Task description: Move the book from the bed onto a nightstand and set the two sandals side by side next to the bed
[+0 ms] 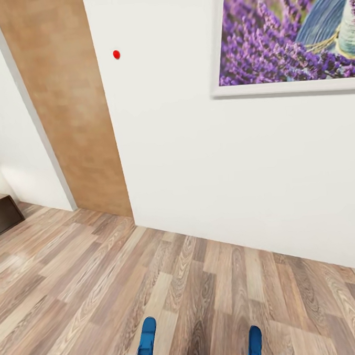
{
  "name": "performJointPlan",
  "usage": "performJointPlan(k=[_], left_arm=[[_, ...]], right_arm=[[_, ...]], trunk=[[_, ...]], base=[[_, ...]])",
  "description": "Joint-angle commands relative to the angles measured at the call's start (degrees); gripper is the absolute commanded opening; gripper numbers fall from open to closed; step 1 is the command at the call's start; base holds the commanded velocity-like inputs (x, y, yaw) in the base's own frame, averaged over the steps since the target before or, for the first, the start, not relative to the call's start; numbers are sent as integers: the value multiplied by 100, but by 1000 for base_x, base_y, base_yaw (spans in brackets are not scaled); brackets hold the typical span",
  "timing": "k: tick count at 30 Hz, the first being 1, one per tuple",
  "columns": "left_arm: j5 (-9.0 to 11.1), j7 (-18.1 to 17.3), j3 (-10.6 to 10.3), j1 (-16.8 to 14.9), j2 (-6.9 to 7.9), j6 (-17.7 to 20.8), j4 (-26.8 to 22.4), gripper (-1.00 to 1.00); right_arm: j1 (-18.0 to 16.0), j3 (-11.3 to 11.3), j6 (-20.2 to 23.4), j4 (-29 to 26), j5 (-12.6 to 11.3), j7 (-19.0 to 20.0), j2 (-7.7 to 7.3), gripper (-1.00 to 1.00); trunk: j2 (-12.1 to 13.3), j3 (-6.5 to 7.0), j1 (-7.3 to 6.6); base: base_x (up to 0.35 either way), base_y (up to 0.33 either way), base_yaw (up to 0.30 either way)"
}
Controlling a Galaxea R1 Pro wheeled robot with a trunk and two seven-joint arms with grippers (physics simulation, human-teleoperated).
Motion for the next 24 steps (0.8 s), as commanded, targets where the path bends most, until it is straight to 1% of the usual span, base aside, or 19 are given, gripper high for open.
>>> performJointPlan(k=[1,4,7,17,24], left_arm=[[24,-25,-14,-5,1,-15,8,-100],[24,-25,-14,-5,1,-15,8,-100],[24,-25,-14,-5,1,-15,9,-100],[24,-25,-14,-5,1,-15,12,-100],[24,-25,-14,-5,1,-15,11,-100]], right_arm=[[-2,-47,28,1,-2,28,0,-100],[-2,-47,29,1,-2,29,0,-100],[-2,-47,29,1,-2,28,0,-100],[-2,-47,27,2,-2,29,0,-100],[-2,-47,29,1,-2,29,0,-100]], trunk=[[-2,-6,2],[-2,-10,2],[-2,-11,2],[-2,-11,2],[-2,-11,2]], base=[[324,-66,228],[324,-82,231],[324,-92,114],[325,-98,9],[325,-19,0]])
